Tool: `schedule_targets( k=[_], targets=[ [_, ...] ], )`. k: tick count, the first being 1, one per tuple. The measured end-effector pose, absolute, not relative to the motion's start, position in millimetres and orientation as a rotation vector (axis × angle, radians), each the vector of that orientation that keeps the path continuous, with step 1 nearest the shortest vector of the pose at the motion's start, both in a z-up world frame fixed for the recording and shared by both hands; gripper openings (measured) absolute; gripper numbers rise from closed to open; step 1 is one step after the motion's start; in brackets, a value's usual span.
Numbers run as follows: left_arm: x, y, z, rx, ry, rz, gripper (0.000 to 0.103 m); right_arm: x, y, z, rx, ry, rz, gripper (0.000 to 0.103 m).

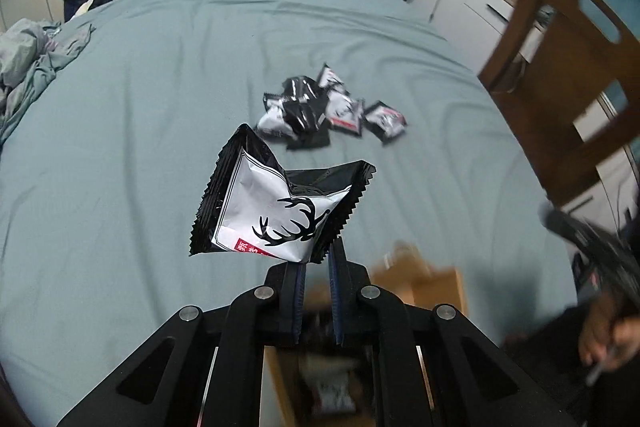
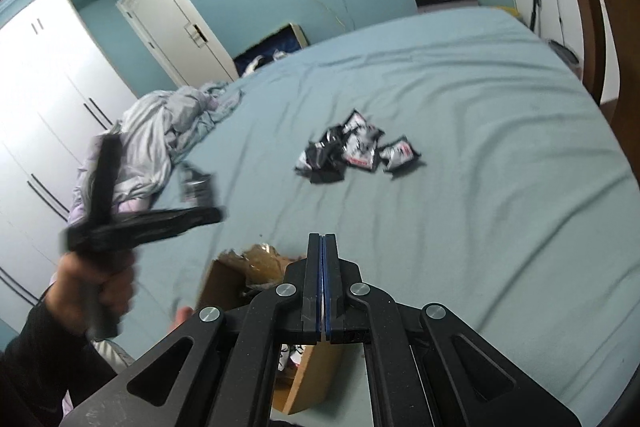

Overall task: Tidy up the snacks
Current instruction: 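Carry the deer-print packet over the box and open the left gripper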

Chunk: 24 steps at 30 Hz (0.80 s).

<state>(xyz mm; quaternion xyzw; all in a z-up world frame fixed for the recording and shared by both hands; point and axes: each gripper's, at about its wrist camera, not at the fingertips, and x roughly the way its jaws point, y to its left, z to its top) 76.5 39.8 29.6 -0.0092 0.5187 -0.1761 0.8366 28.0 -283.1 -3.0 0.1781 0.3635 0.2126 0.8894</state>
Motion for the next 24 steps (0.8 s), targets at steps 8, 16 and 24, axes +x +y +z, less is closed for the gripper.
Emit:
schedule_targets(
  k=[8,16,24],
  targets=[
    [36.4,6.8,-6.8,0.102,1.079,-0.356,0.011,30.2,-250.2,1.3,0.268,0.806,0.419,0.000],
    [26.6,-8.0,-2.7,0.137,1.030,-0.390,0.045,37.1,-224.7,-4.1,0.180,0.845,0.432,0.000],
    [37.6,7.4,-1.7,0.110,1.002,-0.285,0.080,48.2,-211.7,-11.4,0.143,0.884,0.413,0.000]
  ],
)
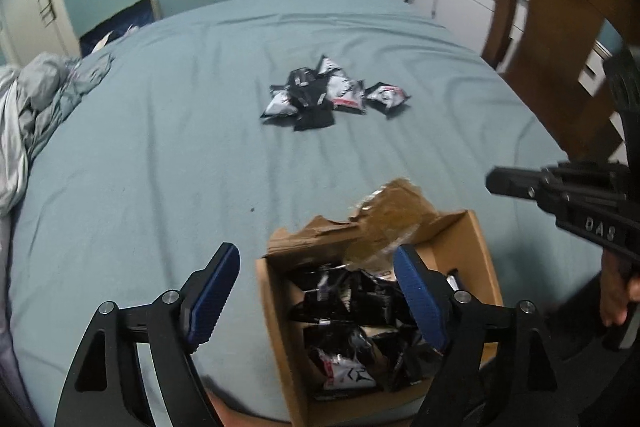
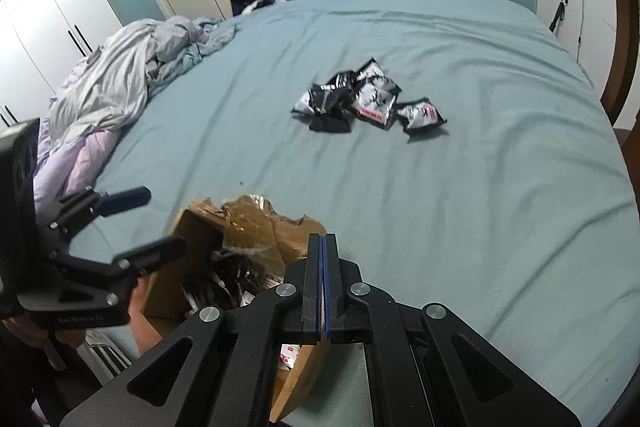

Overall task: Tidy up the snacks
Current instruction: 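Carry the deer-print packet over the box and open the left gripper, then grasp a white deer-print packet from the pile with the right gripper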

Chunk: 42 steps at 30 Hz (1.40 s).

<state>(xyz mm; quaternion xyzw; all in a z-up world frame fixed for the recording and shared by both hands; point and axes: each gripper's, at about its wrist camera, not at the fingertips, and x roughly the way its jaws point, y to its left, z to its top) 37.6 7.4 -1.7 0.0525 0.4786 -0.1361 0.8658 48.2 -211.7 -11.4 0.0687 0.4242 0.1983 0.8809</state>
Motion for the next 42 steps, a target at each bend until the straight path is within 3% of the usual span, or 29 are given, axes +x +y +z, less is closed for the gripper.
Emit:
schedule_targets(
  k=[15,16,18,20,21,37,42],
  targets=[
    [54.2,32.5,-2.2,0.007,1.027,-0.186,0.080,92.0,-203.7,-18.5,0.083,0.914,0.319,0.000],
    [55.0,32.4,-2.7,0.009,1.028,-0.180,0.080,98.0,-205.2,-20.6,0.088,0.926,0.317,0.005],
    [57.0,32.6,-3.5,0.006,1.032,-0.174,0.081,110.3,-208.6,-24.0,0.095,0.946,0.303,0.027],
    [59.4,33.3,-4.3,-0.001,1.037,-0.172,0.081,123.3,-210.4,-26.3,0.090,0.942,0.291,0.072],
    [60.6,33.9,-4.5,-0.003,1.038,-0.170,0.081,128.4,-209.8,-26.1,0.079,0.926,0.288,0.077],
    [73.7,39.7,-17.2,-0.005,1.073,-0.134,0.081,243.7,-177.8,-71.9,-0.195,0.866,0.204,0.078],
    [78.0,39.5,-24.7,0.001,1.094,-0.128,0.081,273.7,-179.6,-94.0,-0.167,0.929,0.221,0.078]
  ],
)
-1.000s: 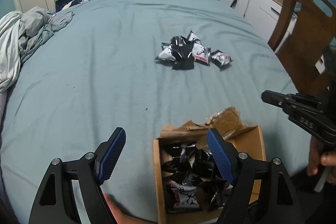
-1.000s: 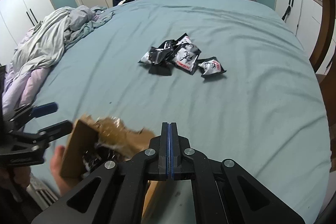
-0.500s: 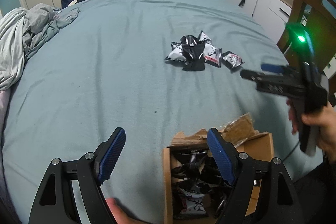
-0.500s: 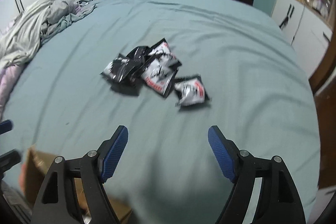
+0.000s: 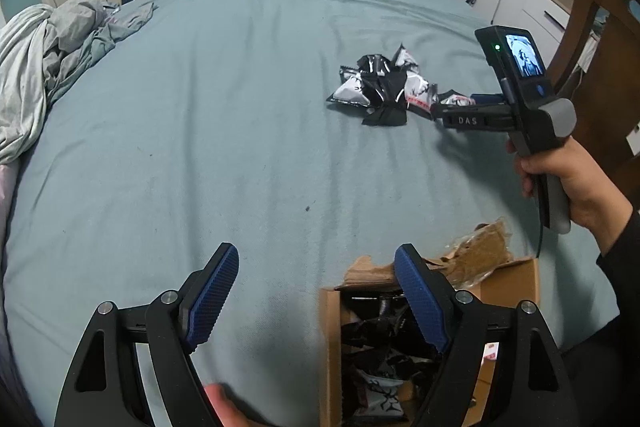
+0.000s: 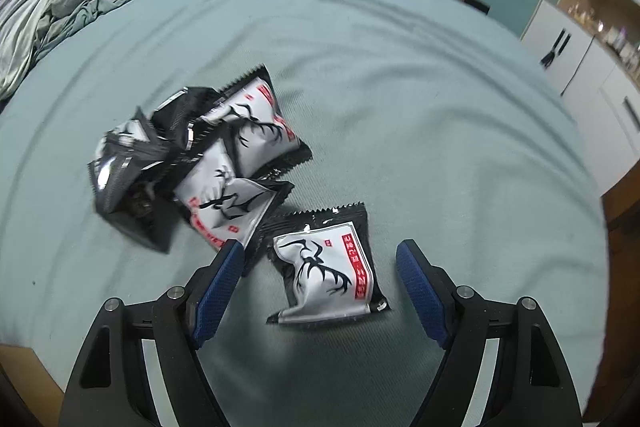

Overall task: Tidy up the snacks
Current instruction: 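Grasp a white deer-print packet from the pile with the right gripper, then grasp black packet with left gripper while right gripper carries deer-print packet to box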

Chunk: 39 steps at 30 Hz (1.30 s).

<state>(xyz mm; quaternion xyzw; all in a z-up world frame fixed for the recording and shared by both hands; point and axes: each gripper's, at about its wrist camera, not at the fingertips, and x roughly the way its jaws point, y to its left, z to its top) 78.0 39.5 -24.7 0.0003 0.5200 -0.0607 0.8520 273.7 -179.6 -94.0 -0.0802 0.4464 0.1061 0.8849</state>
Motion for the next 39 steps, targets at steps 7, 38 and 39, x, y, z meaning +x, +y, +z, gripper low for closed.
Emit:
schedule_targets(
  k=[7,38,39],
  targets=[
    [89.9,30.6,-24.9,0.034,1.077,-0.142,0.081,280.4,-202.6,-97.1,-0.009,0.932,0.251,0.039],
    [220.7,-44.7,-43.2,0.074,1.221,-0.215,0.028,64.4,-283.4,6.0,0.273,0.705,0.405,0.032],
    [210.5,-41.3,-35.1,0.073,1.203,-0.219,0.028,57.2,-284.1,5.9,0.278,0.708,0.408,0.032]
  ],
)
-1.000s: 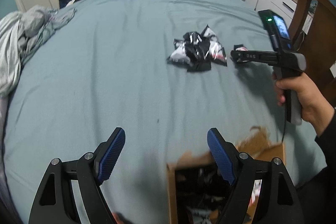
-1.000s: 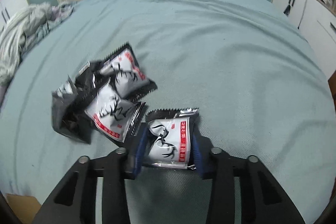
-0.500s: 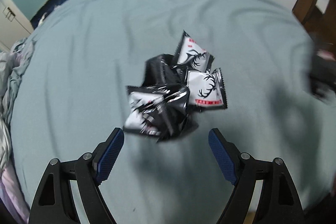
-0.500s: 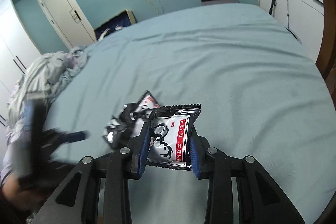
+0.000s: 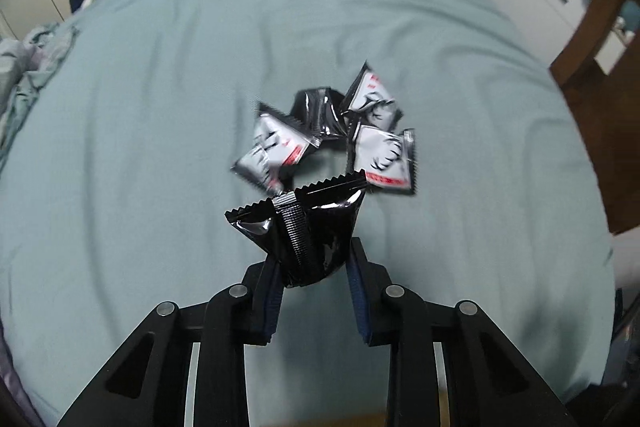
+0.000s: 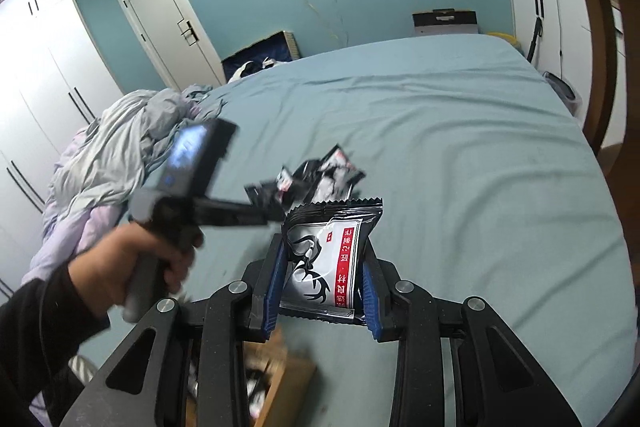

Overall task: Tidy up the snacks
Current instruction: 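Grasp black packet with left gripper while right gripper carries deer-print packet to box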

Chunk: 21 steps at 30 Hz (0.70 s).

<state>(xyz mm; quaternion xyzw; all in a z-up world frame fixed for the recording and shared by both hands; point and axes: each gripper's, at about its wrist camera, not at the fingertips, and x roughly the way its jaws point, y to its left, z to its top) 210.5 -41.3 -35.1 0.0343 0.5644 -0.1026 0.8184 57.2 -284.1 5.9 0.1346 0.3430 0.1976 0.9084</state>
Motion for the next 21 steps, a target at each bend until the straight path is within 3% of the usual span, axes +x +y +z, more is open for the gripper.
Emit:
schedule_targets(
  k=[10,16,21],
  targets=[
    [94.0,6.3,21.3,0.062,1.097,-0.319,0.028,-8.1,-281.9,16.2,0.214,0.665,0.459,0.032],
    [43.3,4.5,-5.9,0.121,1.072,-0.483,0.030,-3.7,-268.7,3.2,0.187,0.724,0.429,0.032],
    [37.9,-17.5,-33.2,0.176,1.153,-0.532,0.030,10.6,-253.2,-3.8,0.158,0.787,0.398,0.032]
  ],
)
